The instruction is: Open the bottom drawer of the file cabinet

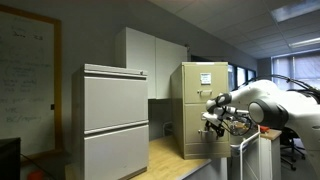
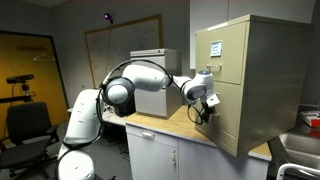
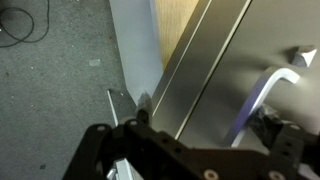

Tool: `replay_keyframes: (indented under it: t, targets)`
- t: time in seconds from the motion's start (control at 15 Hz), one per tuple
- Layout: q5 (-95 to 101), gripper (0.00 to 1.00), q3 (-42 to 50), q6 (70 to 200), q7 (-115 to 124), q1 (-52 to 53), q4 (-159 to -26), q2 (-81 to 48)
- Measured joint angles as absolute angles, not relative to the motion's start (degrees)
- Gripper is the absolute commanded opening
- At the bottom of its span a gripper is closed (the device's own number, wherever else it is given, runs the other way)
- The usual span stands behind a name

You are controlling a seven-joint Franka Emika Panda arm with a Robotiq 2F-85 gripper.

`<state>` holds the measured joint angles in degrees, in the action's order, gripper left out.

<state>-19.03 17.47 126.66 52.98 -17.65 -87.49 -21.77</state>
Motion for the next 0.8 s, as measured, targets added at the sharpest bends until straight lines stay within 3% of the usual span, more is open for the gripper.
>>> replay_keyframes:
  t: [0.13, 0.33, 0.67, 0.8]
  targets:
    - [-18.2, 0.69, 17.4, 126.1, 53.6, -17.6, -87.1, -21.9]
    - [-18.2, 0.45, 17.2, 125.9, 53.8, -17.6, -85.7, -22.1]
    - [-18.9, 0.13, 15.0, 129.1, 53.8, -17.4, -85.3, -22.5]
    - [-18.9, 0.11, 14.6, 131.4, 53.6, -17.3, -86.8, -21.8]
